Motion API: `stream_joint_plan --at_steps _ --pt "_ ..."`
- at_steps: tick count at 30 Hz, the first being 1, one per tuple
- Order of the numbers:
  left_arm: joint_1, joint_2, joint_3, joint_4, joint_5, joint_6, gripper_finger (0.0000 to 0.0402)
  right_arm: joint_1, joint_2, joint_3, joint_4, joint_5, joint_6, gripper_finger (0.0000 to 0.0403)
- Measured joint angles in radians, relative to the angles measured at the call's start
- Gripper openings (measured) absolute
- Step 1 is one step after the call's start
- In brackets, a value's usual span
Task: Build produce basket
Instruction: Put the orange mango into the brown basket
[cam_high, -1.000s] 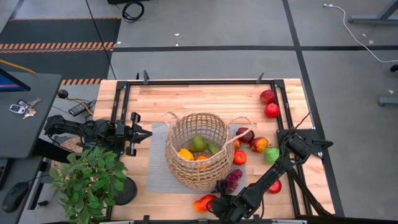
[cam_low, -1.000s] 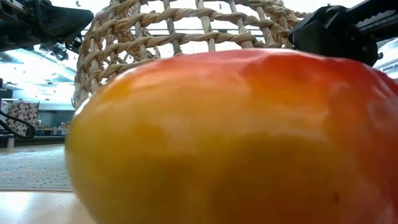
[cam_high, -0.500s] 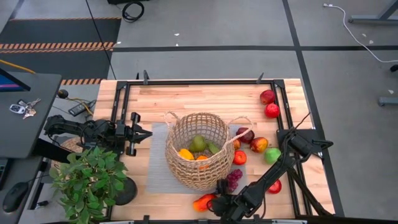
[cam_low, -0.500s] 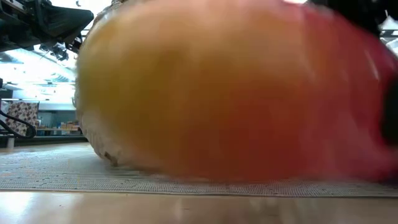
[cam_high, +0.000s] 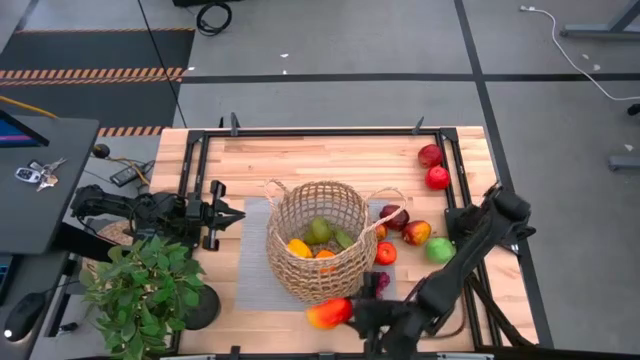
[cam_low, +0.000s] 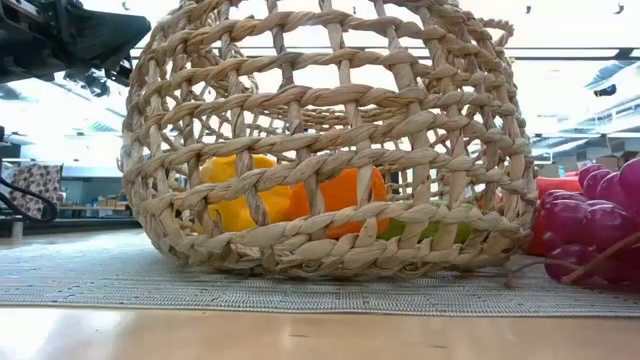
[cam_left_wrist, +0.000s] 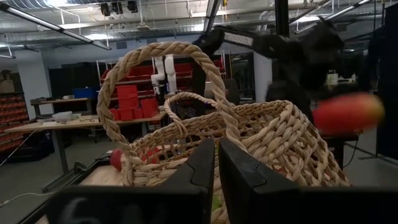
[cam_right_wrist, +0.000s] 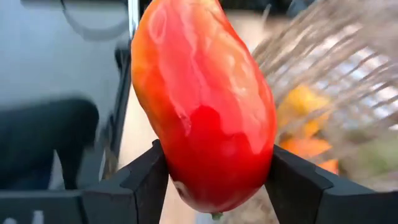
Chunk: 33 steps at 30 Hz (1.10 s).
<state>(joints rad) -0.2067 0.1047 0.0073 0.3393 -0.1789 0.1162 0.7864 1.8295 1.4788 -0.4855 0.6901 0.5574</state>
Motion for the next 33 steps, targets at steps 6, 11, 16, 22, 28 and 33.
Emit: stream_joint_plan --at_steps 6,11,16,22,28,33 --pt "0.0 0.0 0.0 0.0 0.0 0.0 0.0035 -0.027 -0.188 0.0 0.035 0.015 -0.013 0.0236" --pt "0.0 0.0 0.0 0.0 0.0 0.0 0.0033 -0.033 -0.308 0.0 0.109 0.029 -0.097 0.0236" --pt "0.0 0.0 0.0 0.0 0.0 0.0 0.0026 -0.032 -0.39 0.0 0.229 0.051 -0.22 0.0236" --pt "0.0 0.0 0.0 0.0 0.0 0.0 0.0029 -0.043 -0.463 0.0 0.278 0.073 -0.303 0.0236" --pt "0.0 0.0 0.0 0.0 0.0 0.0 0.0036 -0.052 -0.488 0.001 0.274 0.102 -0.318 0.0236" --pt "0.0 0.0 0.0 0.0 0.0 0.0 0.0034 -0.055 -0.482 0.001 0.272 0.108 -0.329 0.0236"
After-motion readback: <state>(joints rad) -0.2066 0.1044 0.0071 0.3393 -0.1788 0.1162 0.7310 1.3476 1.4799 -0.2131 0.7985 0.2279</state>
